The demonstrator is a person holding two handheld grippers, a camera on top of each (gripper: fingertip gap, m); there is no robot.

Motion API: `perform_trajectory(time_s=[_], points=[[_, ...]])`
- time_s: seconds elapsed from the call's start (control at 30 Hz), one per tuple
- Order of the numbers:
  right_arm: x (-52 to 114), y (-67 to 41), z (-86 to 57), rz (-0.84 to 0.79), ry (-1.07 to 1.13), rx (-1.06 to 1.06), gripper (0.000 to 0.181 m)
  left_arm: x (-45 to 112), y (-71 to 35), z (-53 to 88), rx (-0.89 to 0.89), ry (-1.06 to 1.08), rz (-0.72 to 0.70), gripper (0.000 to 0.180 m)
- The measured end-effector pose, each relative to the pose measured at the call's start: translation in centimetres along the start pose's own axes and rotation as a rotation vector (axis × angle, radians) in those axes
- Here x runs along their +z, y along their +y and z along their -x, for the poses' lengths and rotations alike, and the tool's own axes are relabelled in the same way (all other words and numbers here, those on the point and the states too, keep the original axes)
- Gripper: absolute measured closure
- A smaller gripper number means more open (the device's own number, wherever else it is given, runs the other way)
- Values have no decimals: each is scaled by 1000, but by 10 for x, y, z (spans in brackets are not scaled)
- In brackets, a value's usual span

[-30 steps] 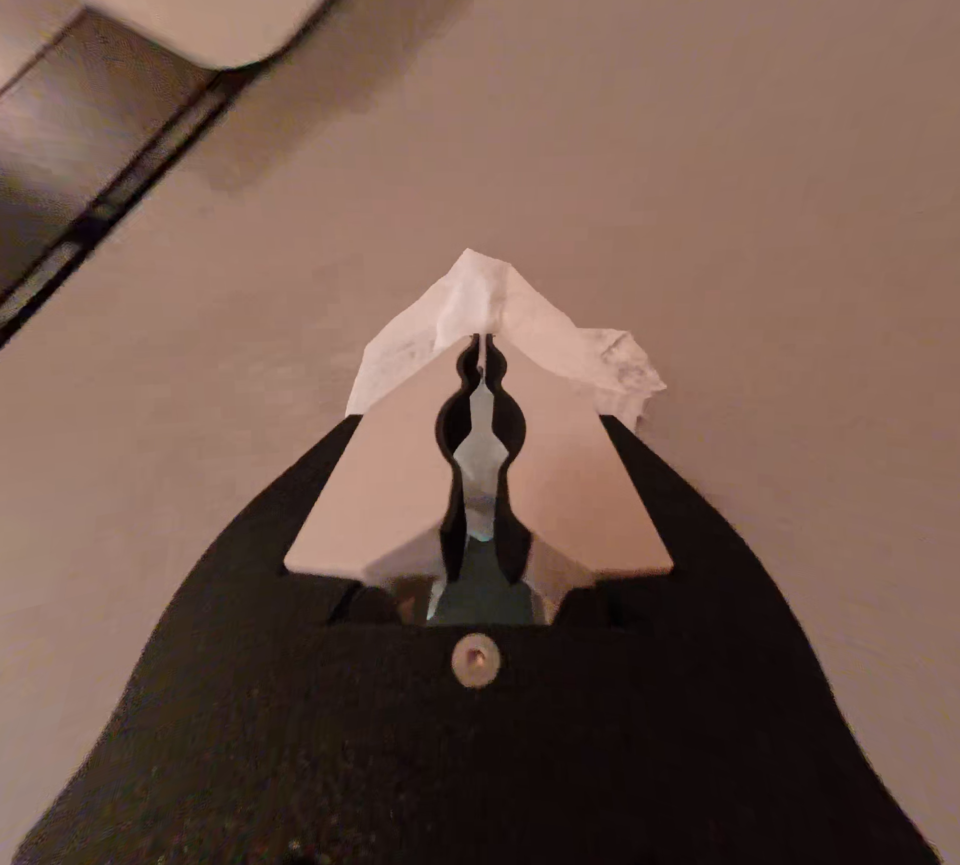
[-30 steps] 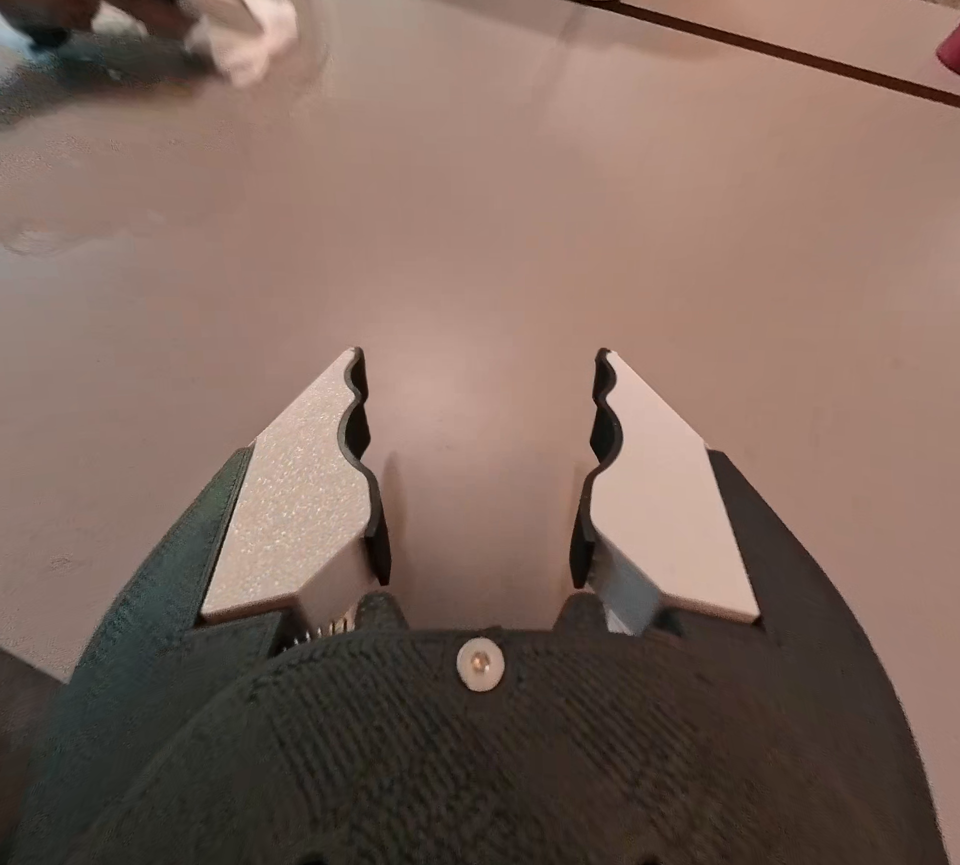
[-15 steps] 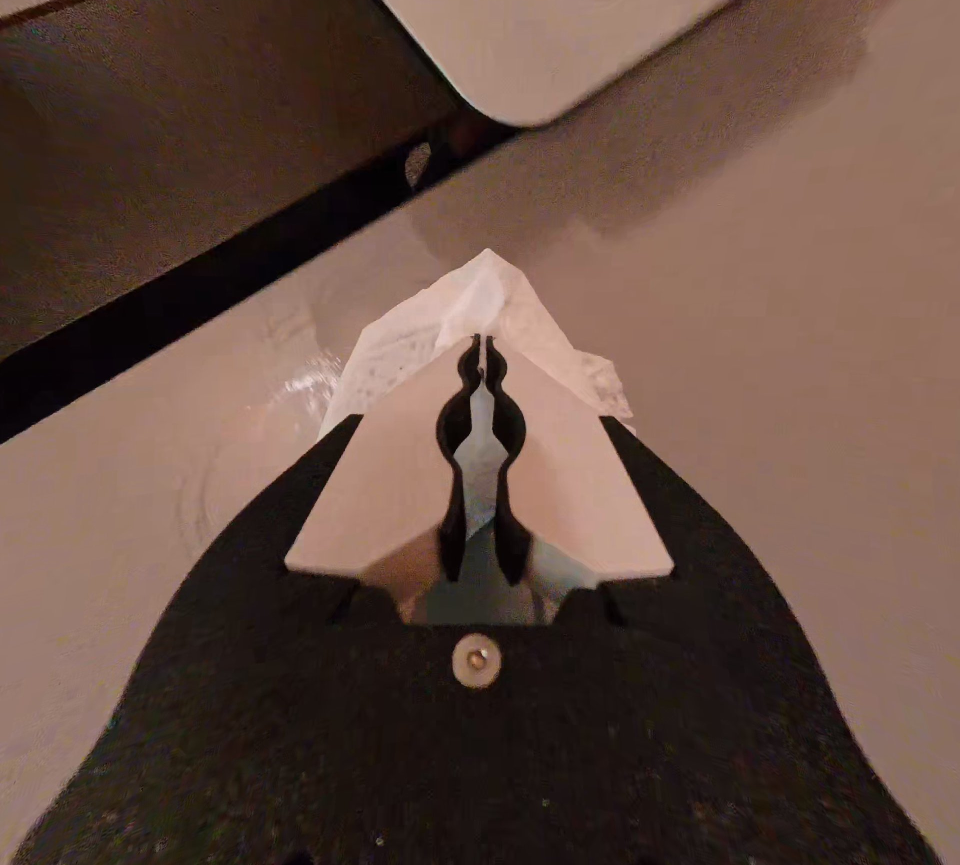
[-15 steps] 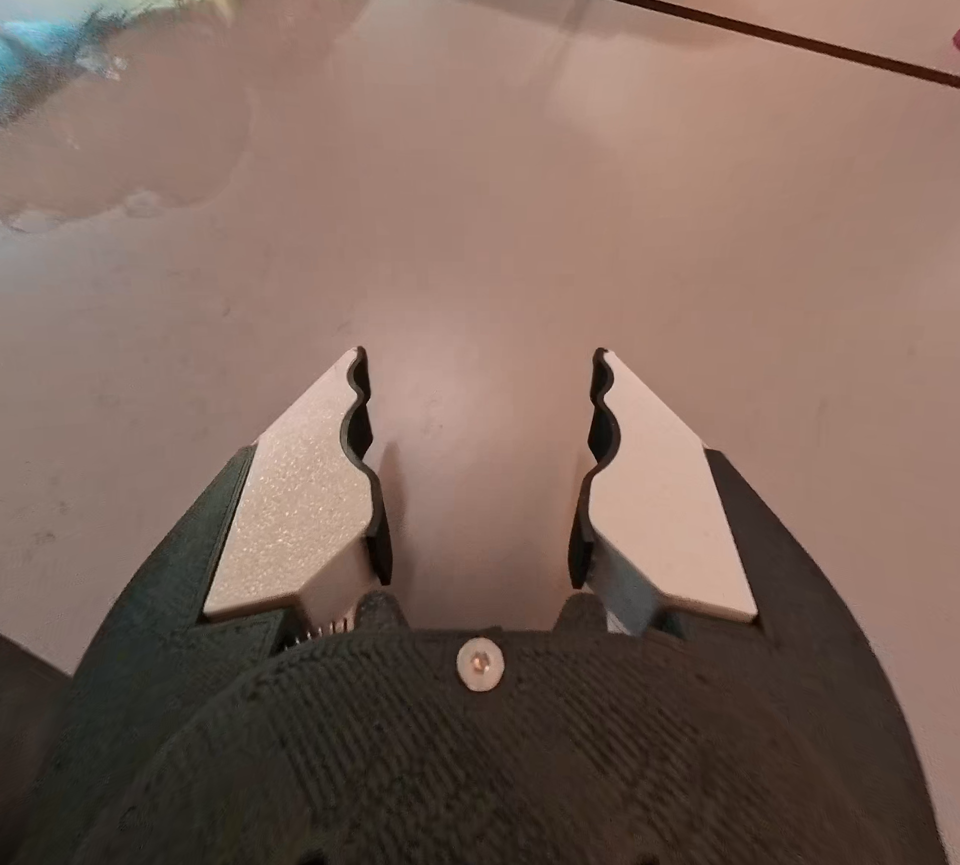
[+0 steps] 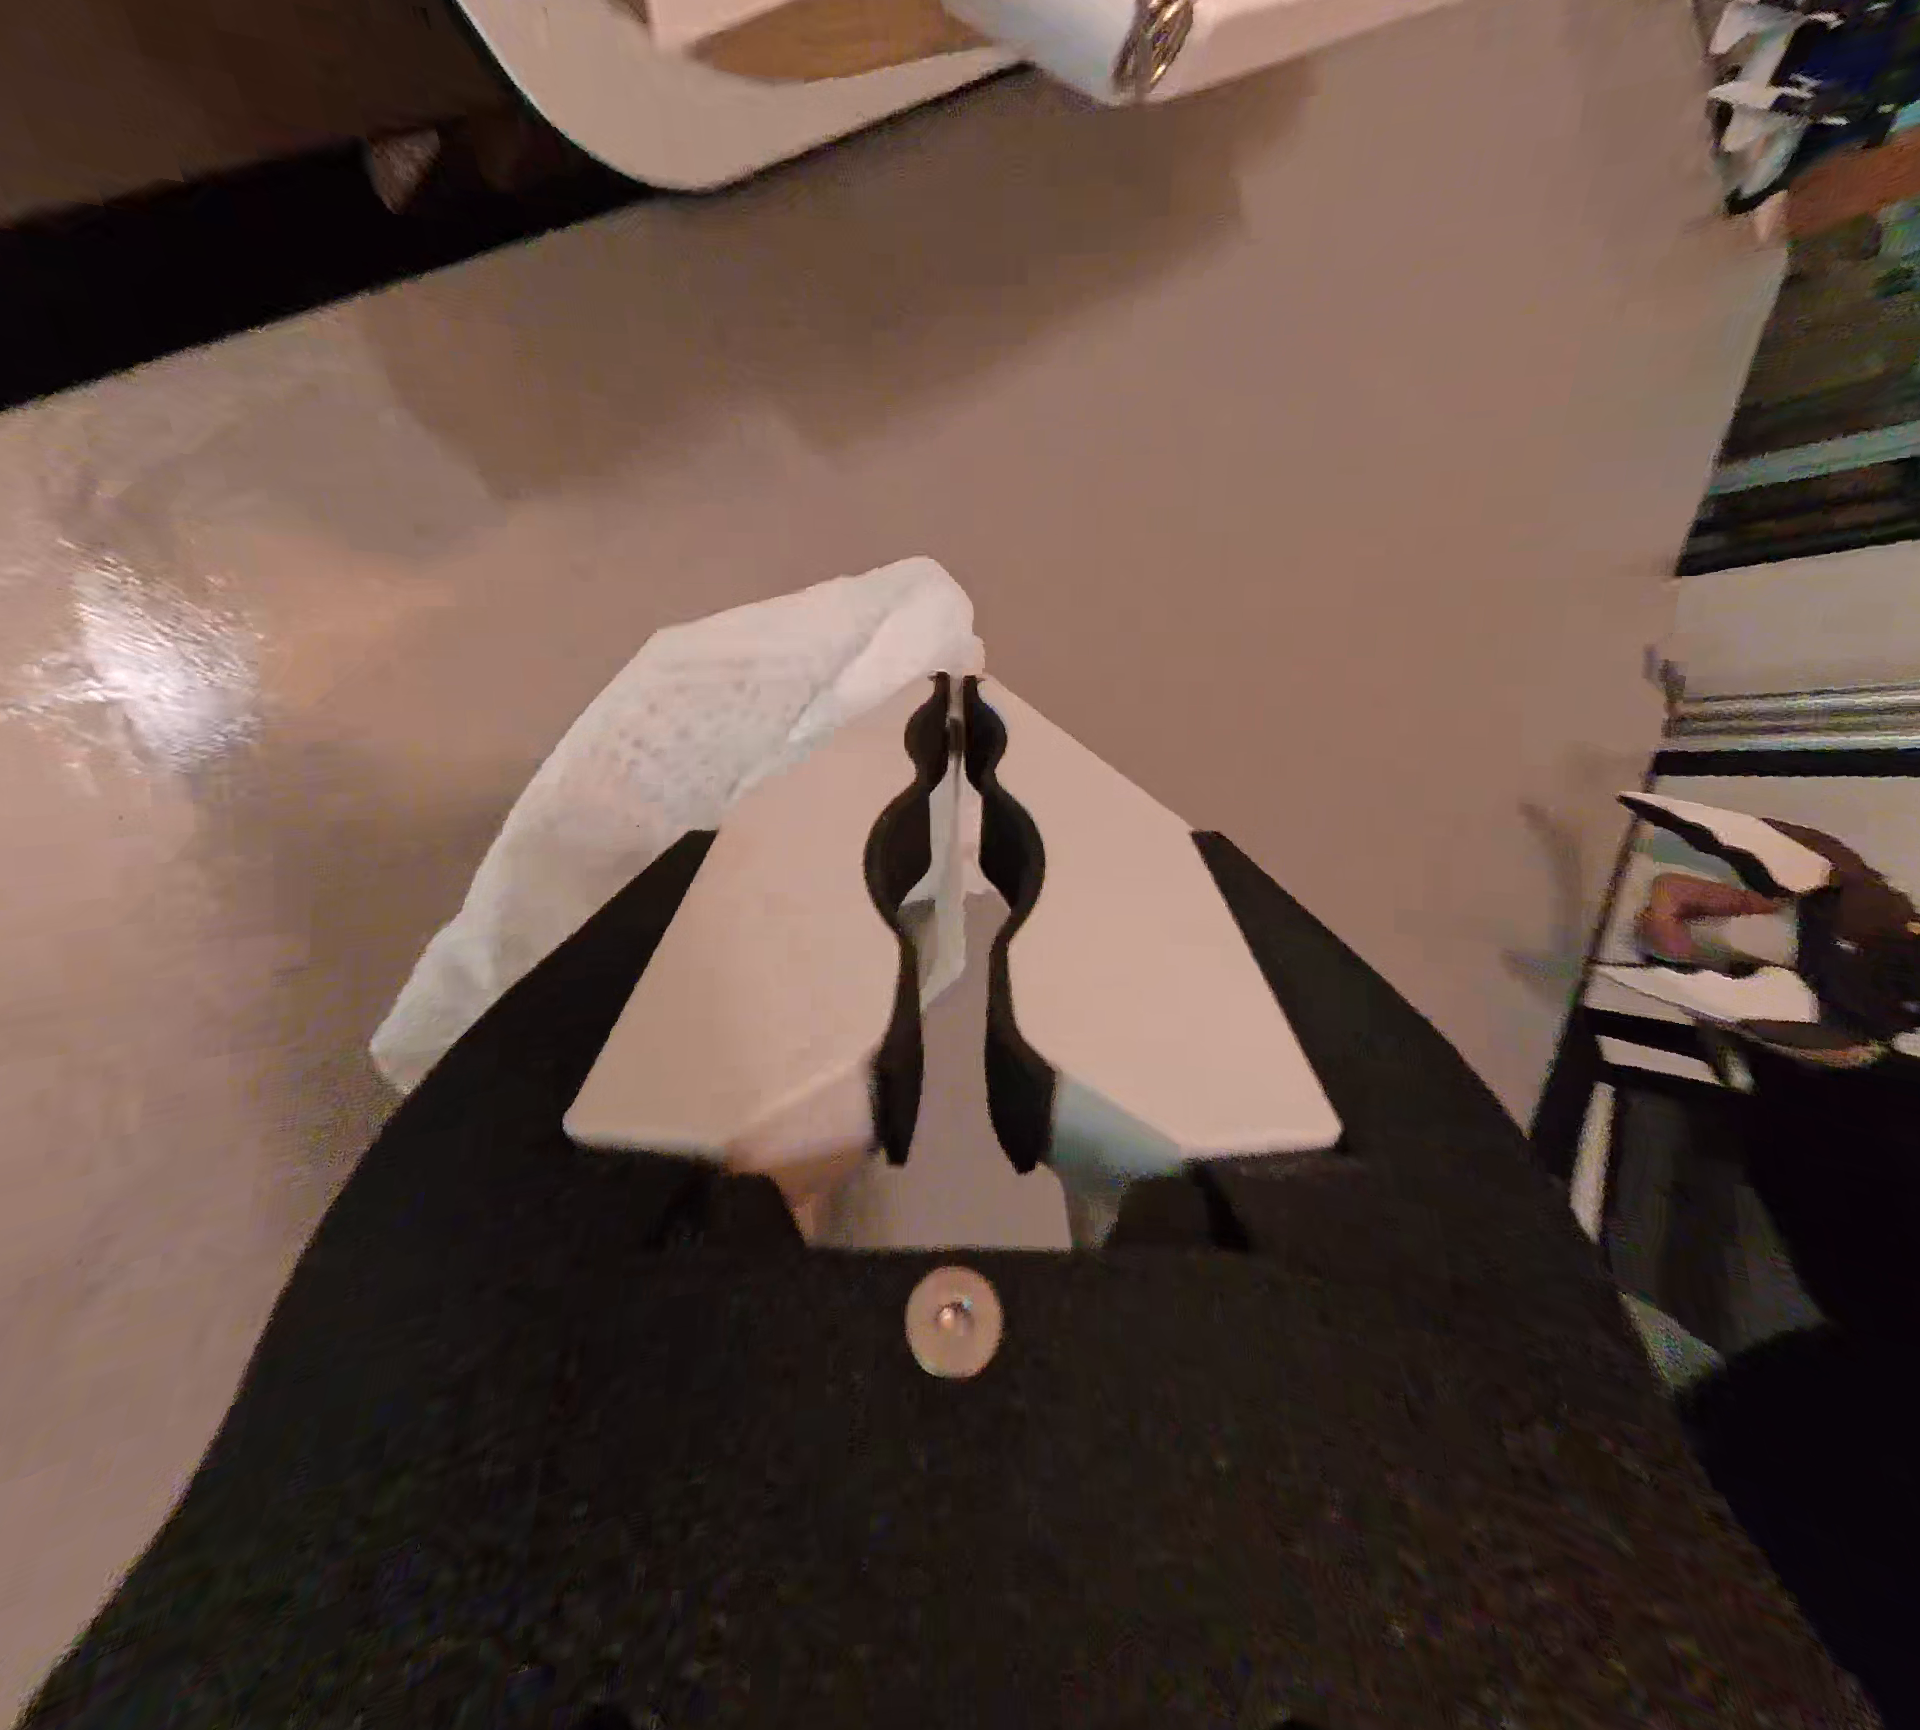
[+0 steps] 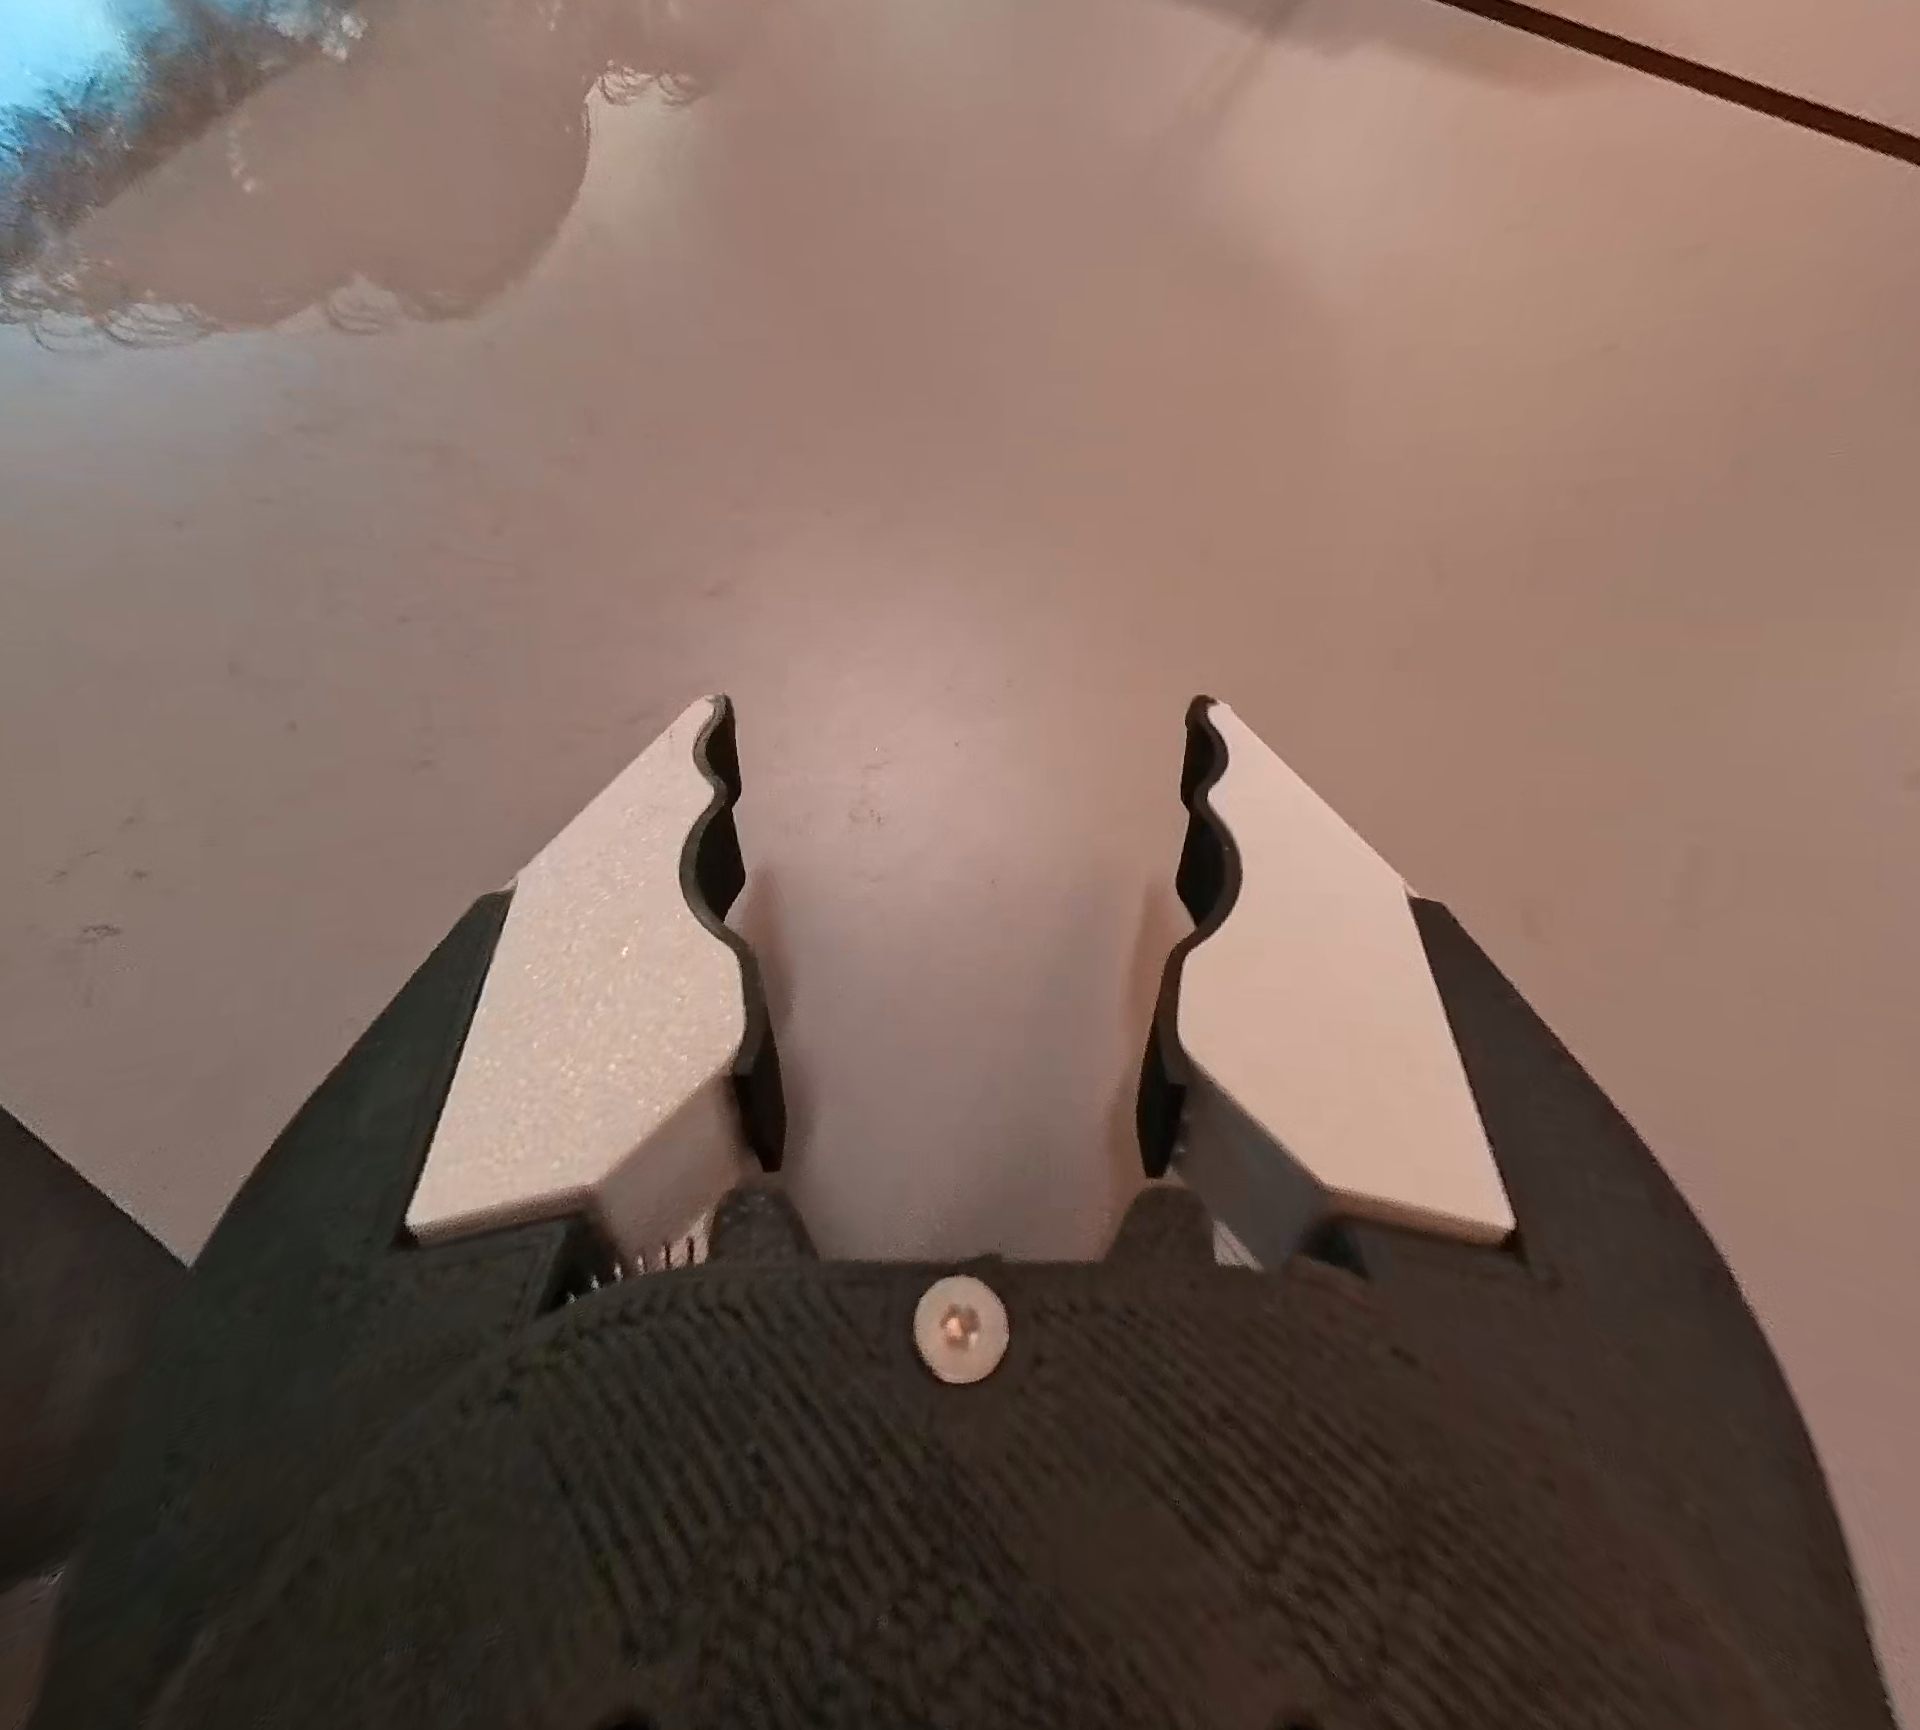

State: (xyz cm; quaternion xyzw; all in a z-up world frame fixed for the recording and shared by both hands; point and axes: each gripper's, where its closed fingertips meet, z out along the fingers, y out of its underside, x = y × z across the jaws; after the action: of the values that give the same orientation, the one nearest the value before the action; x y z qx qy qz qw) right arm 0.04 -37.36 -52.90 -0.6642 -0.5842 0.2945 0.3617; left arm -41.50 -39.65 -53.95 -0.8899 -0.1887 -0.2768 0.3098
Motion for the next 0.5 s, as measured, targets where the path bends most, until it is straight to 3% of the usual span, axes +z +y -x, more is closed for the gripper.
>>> perform_trajectory(time_s=[0.03,0.17,0.3,0.4,0.43,0.5], points=[[0,0,-1,-3,-5,7,96,4,7,-1,-56,50,50,180],[0,3,-6,20,5,-24,96,22,30,23,-129,30,186,180],[-1,6,-9,40,3,-47,96,18,-10,63,-121,-104,-24,180],[-2,1,-11,26,3,-43,97,8,-39,96,-254,-156,-191,180],[-2,0,-11,25,1,-41,97,11,-40,93,-316,-124,-217,180],[-1,-1,-11,24,1,-43,96,27,-11,53,-300,17,-85,180]])
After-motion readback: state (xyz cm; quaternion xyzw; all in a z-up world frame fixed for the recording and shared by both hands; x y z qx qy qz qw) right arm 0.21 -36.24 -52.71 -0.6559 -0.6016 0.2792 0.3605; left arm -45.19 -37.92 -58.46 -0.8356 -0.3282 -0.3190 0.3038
